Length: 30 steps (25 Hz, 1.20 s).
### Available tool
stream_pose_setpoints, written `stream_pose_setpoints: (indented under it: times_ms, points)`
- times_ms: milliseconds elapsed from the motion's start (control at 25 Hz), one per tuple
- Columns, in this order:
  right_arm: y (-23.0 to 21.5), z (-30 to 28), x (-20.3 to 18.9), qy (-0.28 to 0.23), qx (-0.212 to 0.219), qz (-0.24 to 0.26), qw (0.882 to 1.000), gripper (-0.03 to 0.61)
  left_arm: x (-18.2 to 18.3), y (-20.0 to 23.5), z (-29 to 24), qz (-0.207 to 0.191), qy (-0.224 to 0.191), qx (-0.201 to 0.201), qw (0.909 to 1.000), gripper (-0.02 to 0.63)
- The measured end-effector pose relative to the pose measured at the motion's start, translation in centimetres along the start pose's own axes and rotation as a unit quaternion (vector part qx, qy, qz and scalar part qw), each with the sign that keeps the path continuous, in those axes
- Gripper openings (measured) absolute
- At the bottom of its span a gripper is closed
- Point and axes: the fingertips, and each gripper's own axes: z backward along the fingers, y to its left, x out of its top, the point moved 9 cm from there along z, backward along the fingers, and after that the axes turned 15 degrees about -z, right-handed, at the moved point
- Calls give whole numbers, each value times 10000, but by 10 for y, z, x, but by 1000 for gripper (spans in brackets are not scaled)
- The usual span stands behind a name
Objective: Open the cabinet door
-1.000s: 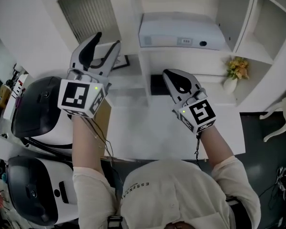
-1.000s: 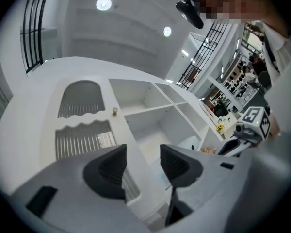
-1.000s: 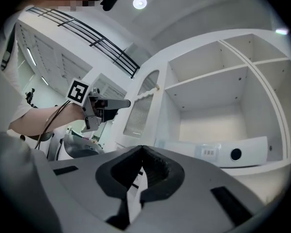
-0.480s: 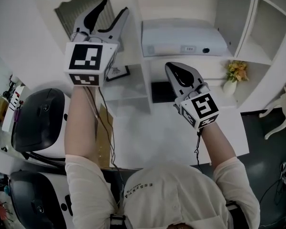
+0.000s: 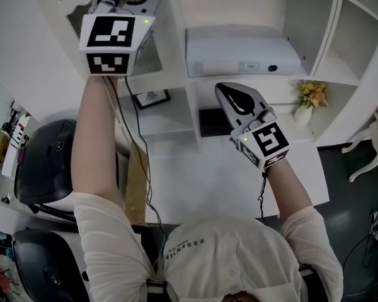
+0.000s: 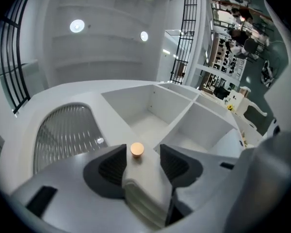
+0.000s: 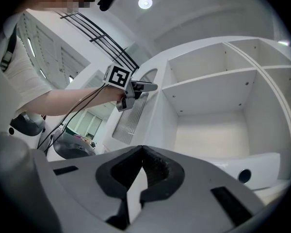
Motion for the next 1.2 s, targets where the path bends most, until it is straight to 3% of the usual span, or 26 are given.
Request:
stream_pose_setpoints:
  times_ms: [400, 560, 760, 1200]
  points:
    - [-16, 10, -4, 15, -155, -31, 9999, 15, -6, 2, -12, -8, -296, 388, 9988, 183]
    - [-15, 11, -6, 41, -135, -26, 9999, 15, -6, 5, -13, 183, -295, 403, 9986, 95]
    - [-12, 12, -8, 82, -90, -45, 9999, 15, -4, 8, -14, 292, -158, 247, 9991, 89]
    - [1, 12, -13, 221, -70, -104, 9997, 15, 12, 21, 23, 763, -537, -187, 9955, 87]
